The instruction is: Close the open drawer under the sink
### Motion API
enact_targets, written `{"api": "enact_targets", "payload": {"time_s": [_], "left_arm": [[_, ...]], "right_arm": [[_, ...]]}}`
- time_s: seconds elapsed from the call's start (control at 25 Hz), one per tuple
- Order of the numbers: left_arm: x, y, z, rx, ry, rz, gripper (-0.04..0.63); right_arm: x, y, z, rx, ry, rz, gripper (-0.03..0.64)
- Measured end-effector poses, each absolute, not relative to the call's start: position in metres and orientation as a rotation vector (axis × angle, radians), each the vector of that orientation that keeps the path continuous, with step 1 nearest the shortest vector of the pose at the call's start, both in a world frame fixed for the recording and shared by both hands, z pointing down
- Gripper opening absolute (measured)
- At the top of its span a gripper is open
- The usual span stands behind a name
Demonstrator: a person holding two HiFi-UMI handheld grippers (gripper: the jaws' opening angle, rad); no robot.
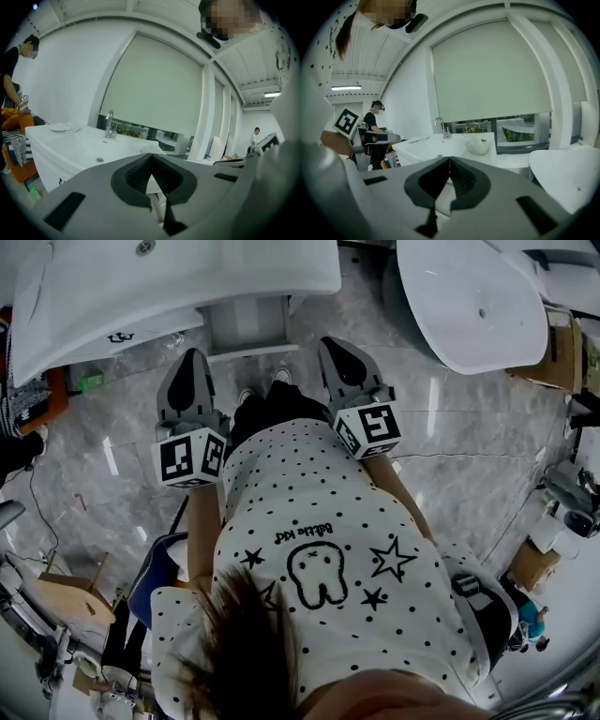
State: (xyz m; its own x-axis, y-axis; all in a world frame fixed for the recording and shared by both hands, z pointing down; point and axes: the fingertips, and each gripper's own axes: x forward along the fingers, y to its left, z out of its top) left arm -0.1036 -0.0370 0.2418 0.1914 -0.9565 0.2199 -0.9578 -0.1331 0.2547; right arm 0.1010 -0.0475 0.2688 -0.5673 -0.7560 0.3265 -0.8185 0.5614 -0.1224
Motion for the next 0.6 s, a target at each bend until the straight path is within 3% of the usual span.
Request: {"api": "enact_targets", "payload": {"time_s": [0.6], "left_arm": [[-0.1, -0.049, 0.235, 2.153, -1.811, 0.018, 0.006]], "right_arm": [[0.099, -0.053, 0.272, 1.247, -2.58, 0.394, 0.014]]}}
